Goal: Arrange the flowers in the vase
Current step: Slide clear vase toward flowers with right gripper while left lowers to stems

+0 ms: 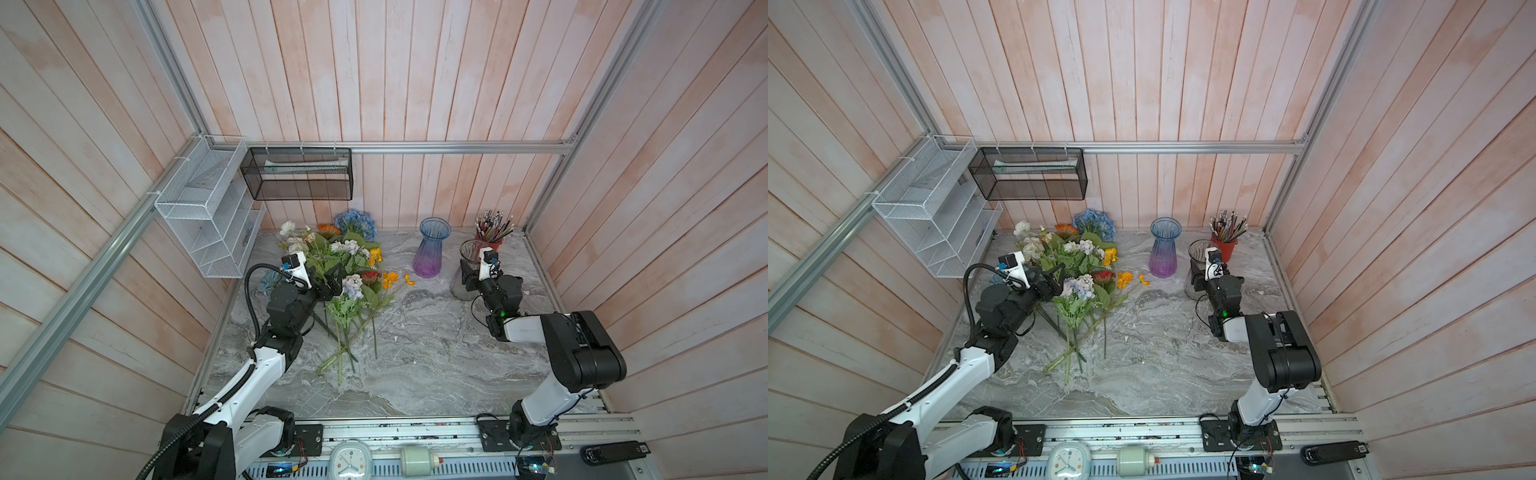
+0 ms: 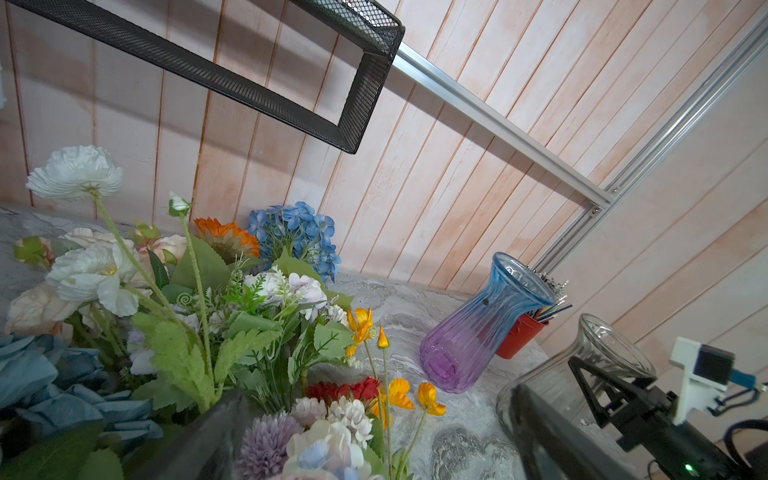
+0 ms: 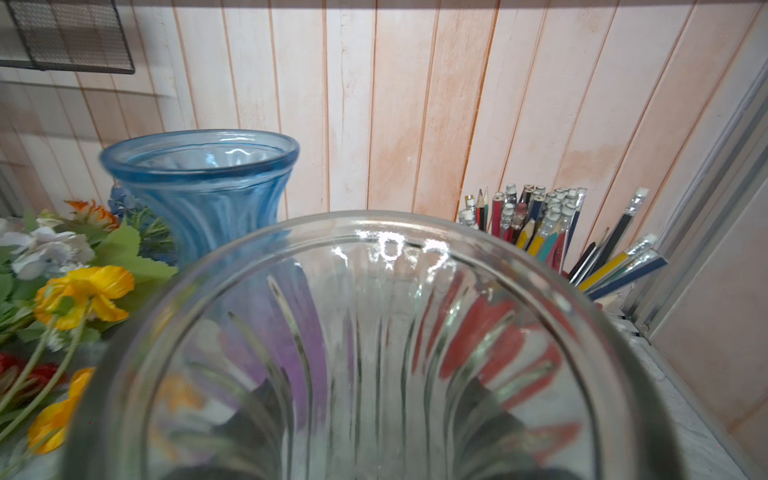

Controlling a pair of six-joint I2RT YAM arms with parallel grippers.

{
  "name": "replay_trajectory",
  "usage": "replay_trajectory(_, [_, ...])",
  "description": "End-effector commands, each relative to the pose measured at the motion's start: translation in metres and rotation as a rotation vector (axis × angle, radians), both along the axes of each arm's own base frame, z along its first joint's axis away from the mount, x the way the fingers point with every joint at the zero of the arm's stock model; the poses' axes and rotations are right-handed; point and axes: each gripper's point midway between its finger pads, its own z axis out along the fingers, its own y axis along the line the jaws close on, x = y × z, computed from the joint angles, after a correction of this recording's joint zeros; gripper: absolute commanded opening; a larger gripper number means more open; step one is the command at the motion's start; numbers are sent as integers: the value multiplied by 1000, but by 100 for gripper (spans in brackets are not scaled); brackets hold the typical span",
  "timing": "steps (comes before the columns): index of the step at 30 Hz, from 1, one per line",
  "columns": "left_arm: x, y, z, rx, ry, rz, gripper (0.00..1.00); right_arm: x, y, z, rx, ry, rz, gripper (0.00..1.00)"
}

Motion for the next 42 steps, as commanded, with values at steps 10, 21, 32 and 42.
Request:
replay_trajectory(10, [-33,2,-33,26,187,-26,100,-94,80,28,58,-64,134,45])
replay_trajectory(21, [-83,-1,-67,14,399,-57,91,-110,139,15,31,-36,223,65])
replay_trajectory(32, [-123,-29,-136,4,556,-77,86,-128,143,0,27,116,292,98])
replay_trajectory(42, [-114,-50,-172,42,615,-30,68,-174,108,-19,102,295,286,98])
